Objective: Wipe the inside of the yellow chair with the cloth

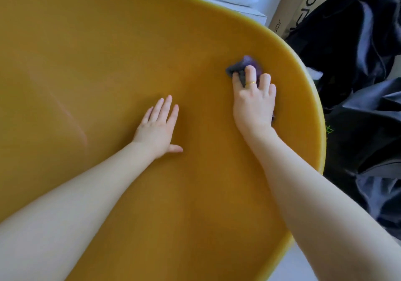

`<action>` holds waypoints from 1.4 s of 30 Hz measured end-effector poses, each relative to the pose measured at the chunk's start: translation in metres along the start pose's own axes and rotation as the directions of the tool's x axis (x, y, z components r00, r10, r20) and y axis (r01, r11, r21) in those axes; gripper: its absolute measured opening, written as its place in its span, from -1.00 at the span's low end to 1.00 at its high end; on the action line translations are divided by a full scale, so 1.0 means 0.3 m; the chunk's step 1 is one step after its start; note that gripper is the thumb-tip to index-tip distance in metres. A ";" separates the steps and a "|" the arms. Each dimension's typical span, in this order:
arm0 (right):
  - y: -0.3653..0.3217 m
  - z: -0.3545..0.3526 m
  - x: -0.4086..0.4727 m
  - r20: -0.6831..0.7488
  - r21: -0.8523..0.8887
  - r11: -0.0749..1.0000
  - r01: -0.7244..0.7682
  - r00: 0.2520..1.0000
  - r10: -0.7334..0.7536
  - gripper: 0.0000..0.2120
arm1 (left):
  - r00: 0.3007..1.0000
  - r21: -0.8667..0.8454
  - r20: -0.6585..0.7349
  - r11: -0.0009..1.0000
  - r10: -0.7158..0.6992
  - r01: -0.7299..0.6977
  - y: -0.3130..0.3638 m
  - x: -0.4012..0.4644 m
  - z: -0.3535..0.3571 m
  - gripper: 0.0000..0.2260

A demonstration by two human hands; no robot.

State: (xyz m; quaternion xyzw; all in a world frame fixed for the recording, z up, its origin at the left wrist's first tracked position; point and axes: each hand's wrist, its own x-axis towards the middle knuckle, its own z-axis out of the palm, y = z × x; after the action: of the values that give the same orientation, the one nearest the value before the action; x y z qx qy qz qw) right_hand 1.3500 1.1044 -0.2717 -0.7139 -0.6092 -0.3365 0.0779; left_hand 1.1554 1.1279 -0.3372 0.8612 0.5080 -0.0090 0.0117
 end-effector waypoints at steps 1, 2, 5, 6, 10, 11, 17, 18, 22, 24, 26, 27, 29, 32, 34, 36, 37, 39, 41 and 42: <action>-0.042 0.032 -0.008 0.023 0.015 1.000 0.018 1.000 -0.018 -0.56 | 1.000 0.018 -0.024 1.000 -0.005 0.005 -0.007 0.018 0.002 -0.01; -0.081 0.054 -0.014 0.023 0.038 0.998 0.046 0.999 -0.047 -0.53 | 0.999 0.033 -0.037 0.999 -0.014 0.015 -0.015 0.036 0.003 0.00; -0.154 0.053 -0.021 0.108 0.022 0.987 0.162 0.981 -0.163 -0.54 | 0.996 0.051 -0.052 0.996 -0.069 0.071 -0.044 0.078 -0.007 0.11; -0.144 0.056 -0.013 0.160 0.037 0.972 0.231 0.959 -0.234 -0.56 | 0.995 0.064 -0.058 0.995 -0.075 0.079 -0.053 0.091 -0.013 0.15; -0.008 0.003 0.117 -0.094 -0.028 0.994 0.104 0.990 -0.107 -0.62 | 0.995 0.176 -0.101 0.984 0.005 0.013 -0.061 0.141 -0.051 0.22; 0.022 -0.006 0.157 -0.197 -0.014 0.999 0.044 0.979 -0.046 -0.61 | 0.992 0.166 -0.124 0.986 0.008 0.013 -0.067 0.157 -0.065 0.21; -0.031 0.050 0.255 -0.349 0.064 0.997 0.053 0.937 -0.027 -0.61 | 0.966 0.133 -0.253 0.988 -0.044 0.080 -0.153 0.240 -0.117 0.16; -0.077 0.081 0.248 -0.337 0.094 0.992 0.085 0.940 -0.048 -0.59 | 0.963 0.139 -0.265 0.987 -0.039 0.078 -0.161 0.244 -0.110 0.18; -0.262 0.161 0.215 -0.277 0.249 0.961 0.123 0.960 -0.051 -0.50 | 0.956 0.105 -0.286 0.989 -0.067 0.101 -0.172 0.249 -0.096 0.22; -0.329 0.174 0.181 -0.215 0.298 0.943 0.146 0.973 -0.083 -0.49 | 0.953 0.111 -0.295 0.988 -0.073 0.110 -0.175 0.251 -0.096 0.21; -0.351 0.168 0.151 -0.165 0.287 0.937 0.199 0.974 -0.156 -0.49 | 0.952 0.123 -0.299 0.986 -0.073 0.114 -0.177 0.247 -0.095 0.19; -0.339 0.158 0.146 -0.159 0.252 0.939 0.235 0.967 -0.199 -0.50 | 0.952 0.126 -0.296 0.985 -0.073 0.115 -0.177 0.244 -0.094 0.19; -0.277 0.133 0.167 -0.189 0.156 0.954 0.255 0.956 -0.225 -0.54 | 0.957 0.121 -0.282 0.987 -0.071 0.108 -0.178 0.238 -0.096 0.19; -0.136 0.102 0.249 -0.341 0.072 0.993 0.091 0.938 -0.061 -0.57 | 0.964 0.124 -0.258 0.988 -0.063 0.098 -0.174 0.236 -0.103 0.18; -0.078 0.086 0.290 -0.406 0.044 0.999 -0.026 0.913 0.042 -0.54 | 0.968 0.129 -0.243 0.987 -0.059 0.092 -0.177 0.233 -0.103 0.16; -0.097 0.086 0.302 -0.407 0.102 0.992 -0.076 0.907 0.111 -0.51 | 0.970 0.133 -0.239 0.987 -0.051 0.085 -0.189 0.229 -0.101 0.15; -0.130 0.094 0.298 -0.381 0.158 0.985 -0.063 0.917 0.120 -0.50 | 0.970 0.134 -0.238 0.988 -0.049 0.082 -0.193 0.226 -0.101 0.15; -0.224 0.126 0.262 -0.312 0.243 0.970 0.013 0.948 0.065 -0.50 | 0.971 0.133 -0.233 0.987 -0.053 0.086 -0.194 0.223 -0.099 0.14; -0.319 0.158 0.203 -0.221 0.315 0.946 0.069 0.975 0.002 -0.49 | 0.971 0.116 -0.227 0.988 -0.074 0.103 -0.192 0.214 -0.091 0.13; -0.356 0.170 0.173 -0.182 0.356 0.931 0.076 0.983 -0.010 -0.48 | 0.971 0.107 -0.223 0.988 -0.088 0.115 -0.192 0.208 -0.086 0.12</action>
State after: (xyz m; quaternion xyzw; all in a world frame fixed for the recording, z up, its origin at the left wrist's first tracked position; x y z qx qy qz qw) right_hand 1.2729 1.1996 -0.3125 -0.6411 -0.6669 -0.2822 0.2543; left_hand 1.1351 1.2110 -0.3138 0.8290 0.5482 0.0545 -0.0962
